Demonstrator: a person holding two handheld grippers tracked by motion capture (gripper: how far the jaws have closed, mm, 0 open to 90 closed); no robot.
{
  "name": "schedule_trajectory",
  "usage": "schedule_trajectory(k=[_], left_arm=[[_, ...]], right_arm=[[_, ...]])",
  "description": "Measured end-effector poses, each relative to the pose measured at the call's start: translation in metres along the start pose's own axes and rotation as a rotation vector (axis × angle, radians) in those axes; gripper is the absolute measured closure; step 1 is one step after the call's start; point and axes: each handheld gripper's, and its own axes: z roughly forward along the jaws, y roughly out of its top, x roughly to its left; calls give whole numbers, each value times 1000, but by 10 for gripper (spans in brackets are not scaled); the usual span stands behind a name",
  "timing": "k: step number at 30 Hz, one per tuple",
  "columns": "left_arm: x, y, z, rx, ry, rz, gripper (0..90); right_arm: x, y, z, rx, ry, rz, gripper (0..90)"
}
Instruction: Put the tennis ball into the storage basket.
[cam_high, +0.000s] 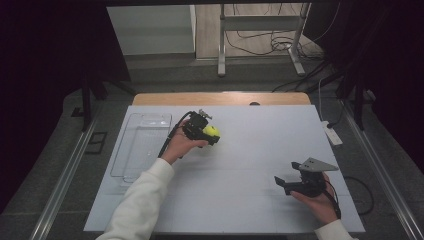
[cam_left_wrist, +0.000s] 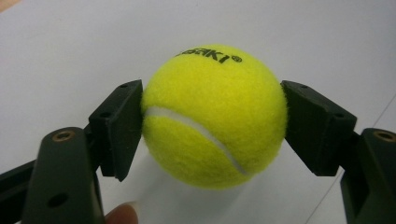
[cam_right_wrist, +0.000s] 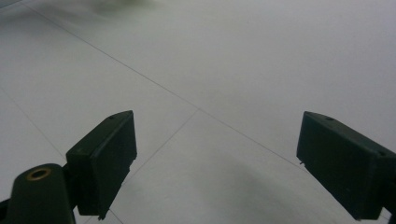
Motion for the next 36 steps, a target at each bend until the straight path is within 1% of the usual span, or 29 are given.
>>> schedule_trajectory(k=[4,5,8,12,17,20,22,26,29,31,36], left_arm=[[-1,0,-5,-21,1,1,264],[-1,-1,-7,-25,1,6,264],[-2,-2,-12,-46,8,4,264],[-2,-6,-18,-75,7,-4,264],[-3,-11,-28,-124,-12,-6,264],[-5,-14,-33,-143,-18,-2,264],[-6,-16,-38,-155,-24,-7,264],[-5,-18,-42,-166,-28,-23,264],[-5,-20,-44,-163,-13,-19,264],[-5,-21,-45,-168,-17,-20,264],[-7,-22,-48,-181,-21,-7,264]], right_arm=[[0,0,-1,-3,-4,4,128],[0,0,0,-2,-3,3,128],[0,0,0,-1,-3,3,128],[0,0,0,2,-4,2,128],[0,0,-1,-5,-11,1,129],[0,0,-1,-3,-16,2,129],[0,-1,-1,-1,-17,3,129],[1,-1,-1,-7,-19,1,131],[0,-1,-1,-8,-23,4,131],[0,-2,-1,-7,-25,6,131],[0,-4,-4,-4,-37,11,131]])
